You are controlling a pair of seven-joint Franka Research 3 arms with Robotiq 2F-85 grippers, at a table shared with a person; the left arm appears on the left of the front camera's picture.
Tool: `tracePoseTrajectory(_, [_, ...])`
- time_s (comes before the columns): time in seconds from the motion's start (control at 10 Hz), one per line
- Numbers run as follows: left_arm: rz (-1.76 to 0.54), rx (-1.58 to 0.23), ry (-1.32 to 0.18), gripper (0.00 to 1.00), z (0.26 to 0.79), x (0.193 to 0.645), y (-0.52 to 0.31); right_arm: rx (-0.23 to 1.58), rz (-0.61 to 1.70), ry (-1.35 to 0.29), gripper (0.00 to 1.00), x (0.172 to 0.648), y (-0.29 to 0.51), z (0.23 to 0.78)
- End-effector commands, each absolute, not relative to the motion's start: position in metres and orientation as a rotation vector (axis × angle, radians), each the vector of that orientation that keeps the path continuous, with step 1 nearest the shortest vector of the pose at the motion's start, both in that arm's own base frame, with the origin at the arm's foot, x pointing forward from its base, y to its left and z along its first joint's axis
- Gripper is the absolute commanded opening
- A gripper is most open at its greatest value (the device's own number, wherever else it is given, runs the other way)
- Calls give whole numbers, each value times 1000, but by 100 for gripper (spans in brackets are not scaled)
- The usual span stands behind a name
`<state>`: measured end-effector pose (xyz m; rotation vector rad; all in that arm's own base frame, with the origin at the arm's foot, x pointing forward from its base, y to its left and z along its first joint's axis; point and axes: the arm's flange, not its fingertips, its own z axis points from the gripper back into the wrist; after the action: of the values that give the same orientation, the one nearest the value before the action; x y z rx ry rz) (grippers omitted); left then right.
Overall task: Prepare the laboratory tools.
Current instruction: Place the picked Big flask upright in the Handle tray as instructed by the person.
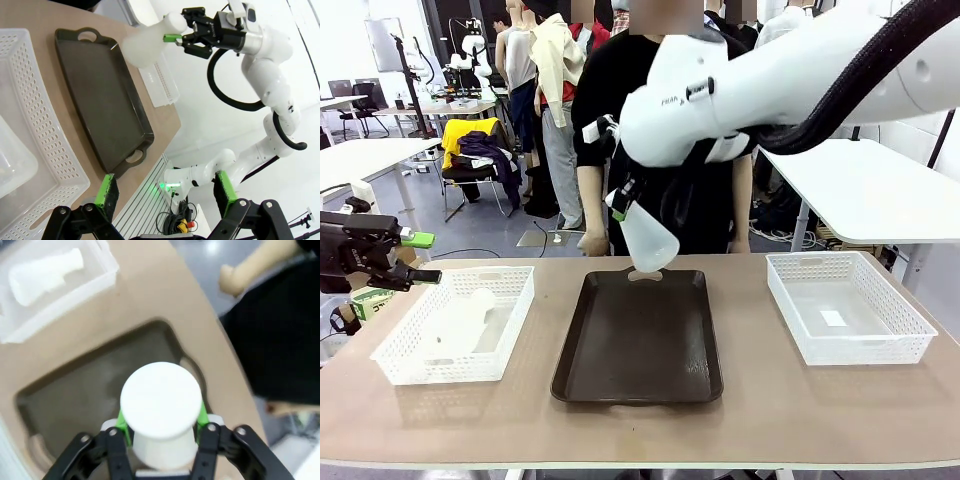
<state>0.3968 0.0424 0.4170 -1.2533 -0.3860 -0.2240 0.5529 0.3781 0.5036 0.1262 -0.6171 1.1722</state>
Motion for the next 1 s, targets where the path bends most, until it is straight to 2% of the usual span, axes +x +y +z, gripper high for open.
tracePoseTrajectory(0.0, [-228,-1271,-400,100,418,397,43,231,1302,-730,0,539,351,479])
tracePoseTrajectory(0.1, [-228,-1271,-400,100,418,397,43,283,1351,-825,0,542,346,472])
tracePoseTrajectory(0.5, [-228,-1271,-400,100,418,397,43,545,1307,-960,0,554,324,448])
tracePoseTrajectory(0.9, [-228,-1271,-400,100,418,397,43,656,1249,-919,0,559,311,424])
